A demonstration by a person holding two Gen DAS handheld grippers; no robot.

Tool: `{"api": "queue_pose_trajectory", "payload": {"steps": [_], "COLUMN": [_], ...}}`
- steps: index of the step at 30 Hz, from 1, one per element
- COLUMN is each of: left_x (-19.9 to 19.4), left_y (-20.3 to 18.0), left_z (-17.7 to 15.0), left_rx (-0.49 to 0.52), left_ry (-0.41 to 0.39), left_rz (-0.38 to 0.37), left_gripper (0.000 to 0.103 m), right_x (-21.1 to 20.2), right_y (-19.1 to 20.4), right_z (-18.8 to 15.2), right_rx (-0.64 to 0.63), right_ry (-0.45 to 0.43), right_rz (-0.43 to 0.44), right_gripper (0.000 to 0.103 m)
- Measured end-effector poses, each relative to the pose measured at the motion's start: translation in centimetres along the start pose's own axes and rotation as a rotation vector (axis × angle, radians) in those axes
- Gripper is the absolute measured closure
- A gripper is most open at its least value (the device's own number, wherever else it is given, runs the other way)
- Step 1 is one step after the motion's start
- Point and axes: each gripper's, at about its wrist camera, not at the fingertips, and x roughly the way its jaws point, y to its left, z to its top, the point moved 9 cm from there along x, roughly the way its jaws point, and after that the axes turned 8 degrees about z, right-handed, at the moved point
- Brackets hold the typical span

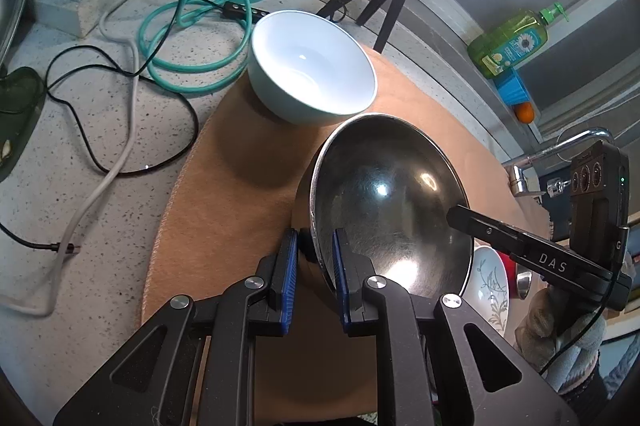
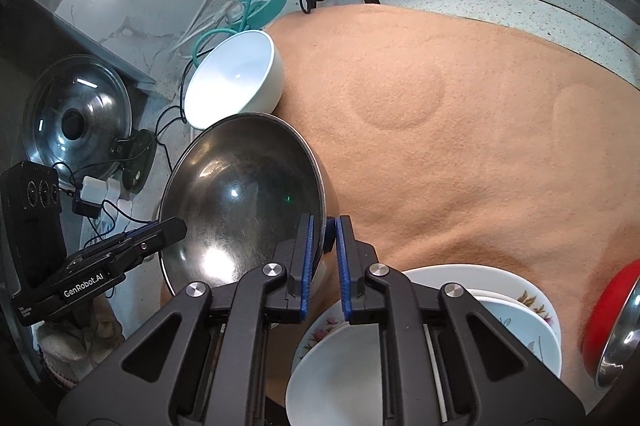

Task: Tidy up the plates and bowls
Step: 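Lift the large steel bowl with both grippers and set it on the cloth beside the plates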

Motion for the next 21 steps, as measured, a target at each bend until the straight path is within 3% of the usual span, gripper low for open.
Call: {"api": "queue_pose_trajectory", "payload": {"steps": [12,21], "left_x": [-0.4,0.8], "left_y": [-4.0,-8.8], "left_z": [2.3,4.2], "left_rx": [0.071,0.159], "left_ry": [-0.036,-0.046], "left_rz": [-0.018,-0.052], "left_gripper": [0.088,0.088], "right_x": [-3.2,-6.5], "right_y": [-1.6,-5.5], "right_z": [1.0,1.8], "right_rx": [0.041,0.102], "right_ry": [-0.065,-0.126], "right_rz": [-0.001,-0.039], "right_gripper": [0.092,0.091]}}
